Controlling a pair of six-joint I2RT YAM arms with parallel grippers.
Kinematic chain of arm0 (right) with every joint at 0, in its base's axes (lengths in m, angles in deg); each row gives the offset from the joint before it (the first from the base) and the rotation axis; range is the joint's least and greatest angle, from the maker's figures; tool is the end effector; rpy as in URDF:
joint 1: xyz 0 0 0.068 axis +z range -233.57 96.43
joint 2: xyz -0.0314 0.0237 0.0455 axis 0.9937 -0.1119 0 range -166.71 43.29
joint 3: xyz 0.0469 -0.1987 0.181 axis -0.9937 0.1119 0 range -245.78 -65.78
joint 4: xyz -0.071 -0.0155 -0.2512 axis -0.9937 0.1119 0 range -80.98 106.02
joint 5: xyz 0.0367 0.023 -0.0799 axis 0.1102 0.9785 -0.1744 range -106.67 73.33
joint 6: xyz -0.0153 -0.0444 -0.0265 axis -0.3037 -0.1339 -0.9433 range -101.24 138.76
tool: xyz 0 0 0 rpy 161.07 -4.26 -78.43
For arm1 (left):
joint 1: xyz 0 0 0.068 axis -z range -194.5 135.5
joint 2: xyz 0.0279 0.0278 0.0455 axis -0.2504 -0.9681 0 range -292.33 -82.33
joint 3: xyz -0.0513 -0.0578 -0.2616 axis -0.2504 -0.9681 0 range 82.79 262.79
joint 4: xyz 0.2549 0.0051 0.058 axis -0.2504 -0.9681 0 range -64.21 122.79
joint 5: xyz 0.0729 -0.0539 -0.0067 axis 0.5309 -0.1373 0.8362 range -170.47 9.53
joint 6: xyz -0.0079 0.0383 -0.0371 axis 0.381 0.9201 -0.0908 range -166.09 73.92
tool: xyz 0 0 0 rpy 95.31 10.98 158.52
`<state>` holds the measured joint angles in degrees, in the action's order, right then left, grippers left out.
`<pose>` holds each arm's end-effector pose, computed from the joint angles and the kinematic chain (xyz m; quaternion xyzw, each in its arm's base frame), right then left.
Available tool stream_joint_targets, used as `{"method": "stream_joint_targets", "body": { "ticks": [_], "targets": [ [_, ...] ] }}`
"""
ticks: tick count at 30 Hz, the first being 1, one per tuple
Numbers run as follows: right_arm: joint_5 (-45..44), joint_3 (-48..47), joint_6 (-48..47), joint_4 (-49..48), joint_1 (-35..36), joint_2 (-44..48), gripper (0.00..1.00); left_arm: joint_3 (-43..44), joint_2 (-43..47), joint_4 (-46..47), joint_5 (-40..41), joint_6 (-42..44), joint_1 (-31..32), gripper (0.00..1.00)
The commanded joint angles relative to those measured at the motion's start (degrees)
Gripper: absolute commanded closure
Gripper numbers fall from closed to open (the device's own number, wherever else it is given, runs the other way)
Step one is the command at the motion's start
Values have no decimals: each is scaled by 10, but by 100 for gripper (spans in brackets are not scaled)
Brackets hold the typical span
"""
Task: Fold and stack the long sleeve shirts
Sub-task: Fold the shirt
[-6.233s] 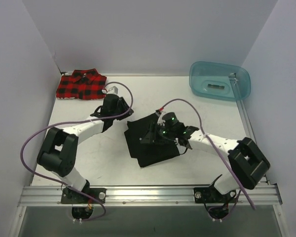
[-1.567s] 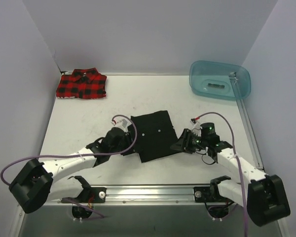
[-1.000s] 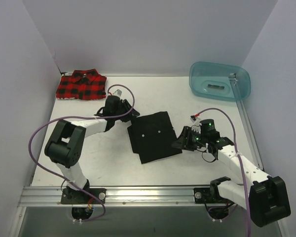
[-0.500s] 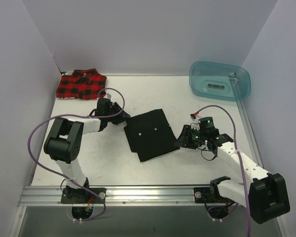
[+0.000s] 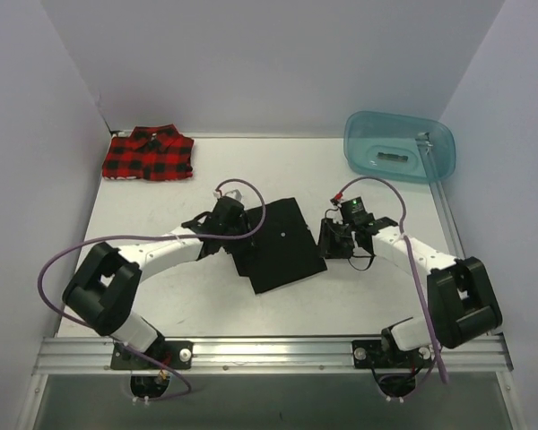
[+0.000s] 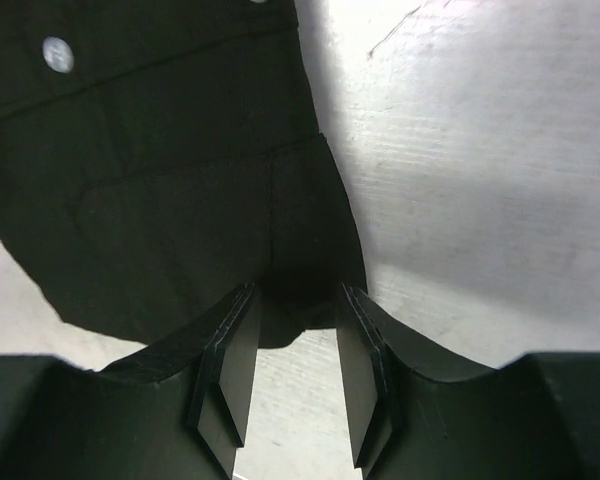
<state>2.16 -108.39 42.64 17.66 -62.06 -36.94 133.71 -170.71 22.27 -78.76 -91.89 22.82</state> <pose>0.2566 0.1135 0.1938 -0.0420 0.9166 0.2819 0.2805 0.2526 -0.1914 0.1945 -0.0744 0.9305 -0.2274 0.2774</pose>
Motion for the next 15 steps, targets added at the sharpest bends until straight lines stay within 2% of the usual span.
{"method": "stream_joint_targets", "body": {
  "ticks": [1, 4, 8, 11, 15],
  "targets": [
    [-23, -15, -8, 15, 30, -26, 64, -10, -39, -41, 32, 3, 2, 51],
    [-27, -12, -1, 13, 54, -45, 64, 3, -71, -52, 48, 18, 1, 53],
    [-34, 1, 32, 11, 101, -53, 65, 73, -115, -89, 82, 63, -18, 54],
    [-25, 9, 82, -7, 158, -55, 66, 123, -155, -95, 80, 117, -56, 54],
    [-2, -16, 160, -74, 277, -96, 67, 263, -215, -99, 81, 199, -86, 53]
  ]
}}
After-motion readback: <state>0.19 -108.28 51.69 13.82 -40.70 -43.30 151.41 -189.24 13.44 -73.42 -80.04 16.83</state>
